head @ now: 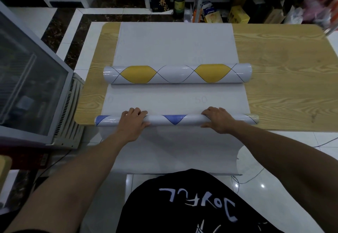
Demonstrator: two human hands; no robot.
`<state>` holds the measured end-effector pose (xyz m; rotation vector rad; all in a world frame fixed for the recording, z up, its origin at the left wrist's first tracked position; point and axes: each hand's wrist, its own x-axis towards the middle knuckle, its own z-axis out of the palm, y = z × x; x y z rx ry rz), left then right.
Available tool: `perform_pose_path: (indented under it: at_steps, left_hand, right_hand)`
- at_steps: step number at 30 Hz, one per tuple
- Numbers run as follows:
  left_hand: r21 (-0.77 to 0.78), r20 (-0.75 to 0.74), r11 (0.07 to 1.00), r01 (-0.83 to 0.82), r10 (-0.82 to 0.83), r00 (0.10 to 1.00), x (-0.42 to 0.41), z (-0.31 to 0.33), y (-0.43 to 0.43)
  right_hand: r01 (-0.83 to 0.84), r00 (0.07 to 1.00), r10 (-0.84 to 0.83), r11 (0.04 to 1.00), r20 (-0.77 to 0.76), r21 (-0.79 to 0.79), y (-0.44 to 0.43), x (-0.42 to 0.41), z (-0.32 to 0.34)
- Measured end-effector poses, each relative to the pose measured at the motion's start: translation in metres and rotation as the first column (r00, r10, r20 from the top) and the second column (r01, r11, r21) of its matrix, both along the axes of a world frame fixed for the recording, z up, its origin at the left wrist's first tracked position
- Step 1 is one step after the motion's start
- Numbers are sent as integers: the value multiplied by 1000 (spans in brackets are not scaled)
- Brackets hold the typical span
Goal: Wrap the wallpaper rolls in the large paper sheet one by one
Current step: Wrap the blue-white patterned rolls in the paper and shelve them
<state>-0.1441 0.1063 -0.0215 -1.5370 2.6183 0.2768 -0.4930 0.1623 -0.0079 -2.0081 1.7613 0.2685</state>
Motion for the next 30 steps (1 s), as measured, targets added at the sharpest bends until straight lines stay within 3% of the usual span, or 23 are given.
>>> perform_pose_path:
  at_steps: [15, 23, 27, 30]
  left_hand:
    - [19, 99, 1000, -3, 1, 995, -6, 3, 3]
    - [71, 102, 997, 35, -42, 994, -2, 1, -6]
    - [86, 31, 996, 34, -37, 999, 1, 0, -10]
    - [63, 63, 996, 67, -71, 995, 1, 0, -10]
  right_hand:
    - [-14, 989, 25, 997, -144, 78, -4, -2, -2]
    - [76, 997, -74, 992, -24, 96, -4, -4, 6]
    - [71, 997, -69, 995, -30, 75, -4, -2, 7]
    - [52, 998, -49, 997, -46, 60, -2, 1, 2]
